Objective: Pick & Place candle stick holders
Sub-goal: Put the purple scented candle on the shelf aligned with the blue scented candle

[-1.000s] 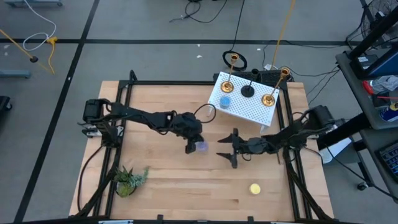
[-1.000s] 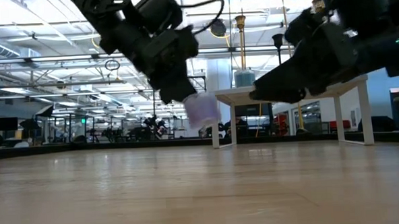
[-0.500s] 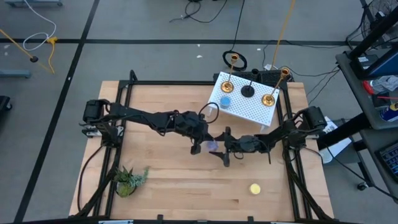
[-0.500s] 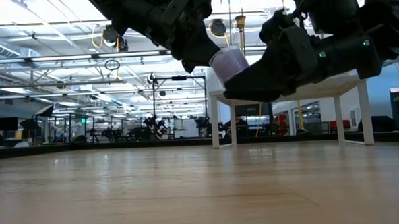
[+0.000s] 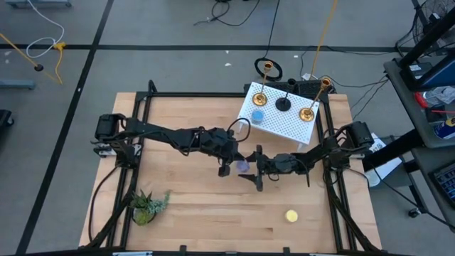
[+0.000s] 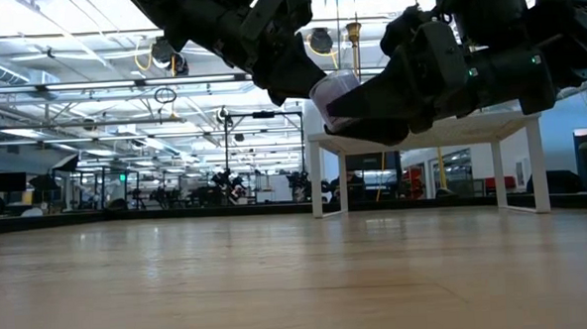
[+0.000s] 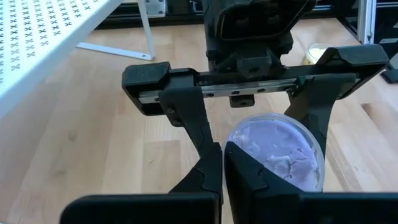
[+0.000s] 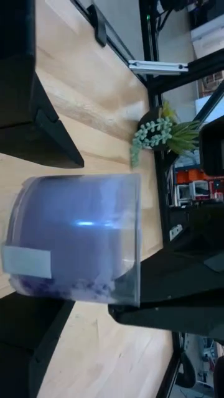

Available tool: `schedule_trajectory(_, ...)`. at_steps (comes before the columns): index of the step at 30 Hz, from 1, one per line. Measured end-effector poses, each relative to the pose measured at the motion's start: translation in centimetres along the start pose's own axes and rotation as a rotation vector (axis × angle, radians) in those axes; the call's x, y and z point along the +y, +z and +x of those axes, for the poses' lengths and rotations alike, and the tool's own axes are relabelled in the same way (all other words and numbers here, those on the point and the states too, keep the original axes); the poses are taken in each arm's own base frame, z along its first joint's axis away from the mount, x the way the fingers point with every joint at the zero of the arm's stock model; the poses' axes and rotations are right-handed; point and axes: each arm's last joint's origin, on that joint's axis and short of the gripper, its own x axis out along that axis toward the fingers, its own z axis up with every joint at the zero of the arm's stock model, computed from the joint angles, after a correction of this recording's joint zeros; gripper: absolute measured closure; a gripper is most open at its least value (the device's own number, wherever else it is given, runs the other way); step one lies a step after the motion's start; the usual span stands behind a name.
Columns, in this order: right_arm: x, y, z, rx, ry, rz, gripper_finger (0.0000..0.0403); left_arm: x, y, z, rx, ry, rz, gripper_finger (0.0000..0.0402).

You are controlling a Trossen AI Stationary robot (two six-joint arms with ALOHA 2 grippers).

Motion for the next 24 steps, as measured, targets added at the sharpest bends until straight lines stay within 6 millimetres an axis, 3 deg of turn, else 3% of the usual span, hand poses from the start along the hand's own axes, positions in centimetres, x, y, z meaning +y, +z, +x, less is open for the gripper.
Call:
schedule_trajectory(10, -0.24, 0.64, 0.04, -0.061, 0.007, -0.012, 0.0127, -0.48, 0.19, 0.06, -0.016, 0.005, -0.002, 0.0398)
schedule_trajectory(19, -0.26, 0.63, 0.04, -0.059, 0.004, -0.015, 0.0181, -0.53, 0.23, 0.07, -0.02, 0.005, -0.009, 0.0395)
schedule_trajectory(24, -0.27, 0.62, 0.04, -0.058, 0.003, -0.02, 0.0183, -0.53, 0.26, 0.07, -0.025, 0.005, -0.015, 0.0394)
